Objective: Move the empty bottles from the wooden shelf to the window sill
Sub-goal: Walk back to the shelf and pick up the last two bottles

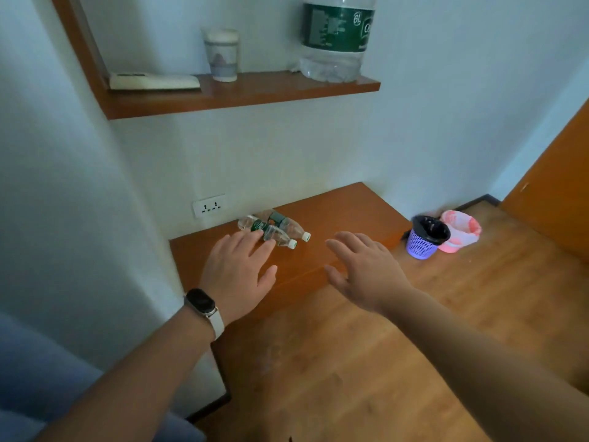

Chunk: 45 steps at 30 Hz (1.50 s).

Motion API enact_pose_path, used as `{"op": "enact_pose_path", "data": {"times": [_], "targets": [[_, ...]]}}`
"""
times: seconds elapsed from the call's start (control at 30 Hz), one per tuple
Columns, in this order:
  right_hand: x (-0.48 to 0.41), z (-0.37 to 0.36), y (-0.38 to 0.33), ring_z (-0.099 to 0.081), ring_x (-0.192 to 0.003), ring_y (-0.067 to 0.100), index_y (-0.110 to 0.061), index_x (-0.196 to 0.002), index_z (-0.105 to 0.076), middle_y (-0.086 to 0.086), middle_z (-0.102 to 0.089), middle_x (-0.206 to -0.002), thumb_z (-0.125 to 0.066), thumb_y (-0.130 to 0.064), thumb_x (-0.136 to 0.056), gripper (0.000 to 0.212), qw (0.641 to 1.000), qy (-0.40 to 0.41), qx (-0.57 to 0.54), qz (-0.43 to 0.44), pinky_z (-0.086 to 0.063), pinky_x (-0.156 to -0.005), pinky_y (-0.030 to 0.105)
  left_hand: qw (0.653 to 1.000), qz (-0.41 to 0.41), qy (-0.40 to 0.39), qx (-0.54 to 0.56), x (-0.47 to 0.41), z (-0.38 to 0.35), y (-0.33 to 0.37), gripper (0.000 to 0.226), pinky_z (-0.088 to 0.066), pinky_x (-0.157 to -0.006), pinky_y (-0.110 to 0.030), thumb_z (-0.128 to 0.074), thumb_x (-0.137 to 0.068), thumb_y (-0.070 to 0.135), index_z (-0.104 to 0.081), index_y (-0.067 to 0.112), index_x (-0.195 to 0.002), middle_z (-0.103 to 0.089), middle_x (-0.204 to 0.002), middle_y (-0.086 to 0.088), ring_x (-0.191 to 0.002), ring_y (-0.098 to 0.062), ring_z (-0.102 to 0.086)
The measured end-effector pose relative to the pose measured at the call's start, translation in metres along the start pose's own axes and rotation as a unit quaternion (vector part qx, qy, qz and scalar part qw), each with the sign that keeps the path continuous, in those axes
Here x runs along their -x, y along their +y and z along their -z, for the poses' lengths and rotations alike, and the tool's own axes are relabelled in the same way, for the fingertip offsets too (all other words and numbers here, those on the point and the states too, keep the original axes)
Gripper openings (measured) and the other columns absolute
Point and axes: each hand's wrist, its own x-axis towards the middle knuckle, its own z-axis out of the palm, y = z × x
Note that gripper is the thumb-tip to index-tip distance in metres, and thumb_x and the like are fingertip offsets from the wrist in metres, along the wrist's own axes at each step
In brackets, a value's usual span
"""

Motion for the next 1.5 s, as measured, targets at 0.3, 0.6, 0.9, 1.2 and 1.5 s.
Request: {"op": "enact_pose_path", "data": {"times": [0.3, 0.6, 0.9, 1.2, 1.5], "targets": [[-0.076, -0.020, 0.004, -0.038, -0.140, 0.022, -0.031, -0.147, -0.037, -0.003, -0.042, -0.152, -0.035, -0.055, -0.100, 0.053, 1.000, -0.008, 0.001, -0.024, -0.032, -0.113, 0.041, 0.999, -0.037, 0.010, 0.019, -0.067, -0.040, -0.045, 0.043, -0.050, -0.097, -0.050, -0.069, -0.087, 0.039, -0.069, 0.015, -0.123, -0.068, -0.127, -0.013, -0.120, -0.034, -0.063], [-0.160, -0.047, 0.024, -0.038, -0.140, 0.021, -0.034, -0.147, -0.036, -0.005, -0.043, -0.151, -0.027, -0.057, -0.100, 0.053, 0.999, -0.023, -0.023, 0.020, -0.033, -0.114, 0.041, 0.999, 0.010, -0.040, 0.033, -0.105, -0.087, -0.065, 0.047, -0.048, -0.102, -0.050, -0.057, -0.093, 0.045, -0.063, 0.019, -0.132, -0.063, -0.136, -0.009, -0.129, -0.030, -0.057], [-0.274, -0.082, 0.087, -0.031, -0.145, 0.022, -0.031, -0.149, -0.034, -0.003, -0.037, -0.157, -0.026, -0.054, -0.102, 0.053, 0.989, -0.059, -0.064, 0.121, -0.025, -0.118, 0.043, 0.994, 0.061, -0.092, -0.002, -0.173, -0.137, -0.082, 0.051, -0.048, -0.101, -0.044, -0.042, -0.094, 0.044, -0.064, 0.017, -0.131, -0.064, -0.131, -0.006, -0.123, -0.025, -0.059], [-0.364, -0.113, 0.160, -0.030, -0.145, 0.022, -0.029, -0.150, -0.034, -0.002, -0.036, -0.157, -0.031, -0.054, -0.101, 0.055, 0.964, -0.111, -0.088, 0.225, -0.024, -0.117, 0.042, 0.982, 0.111, -0.150, -0.037, -0.233, -0.182, -0.073, 0.051, -0.050, -0.099, -0.047, -0.042, -0.092, 0.041, -0.070, 0.014, -0.124, -0.068, -0.129, -0.010, -0.119, -0.030, -0.064], [-0.419, -0.160, 0.171, -0.029, -0.144, 0.022, -0.026, -0.150, -0.033, -0.001, -0.035, -0.157, -0.031, -0.052, -0.102, 0.054, 0.929, -0.169, -0.088, 0.317, -0.025, -0.116, 0.042, 0.954, 0.220, -0.199, 0.036, -0.236, -0.228, -0.073, 0.049, -0.051, -0.101, -0.051, -0.042, -0.097, 0.044, -0.063, 0.017, -0.131, -0.064, -0.135, -0.006, -0.124, -0.027, -0.060]]}}
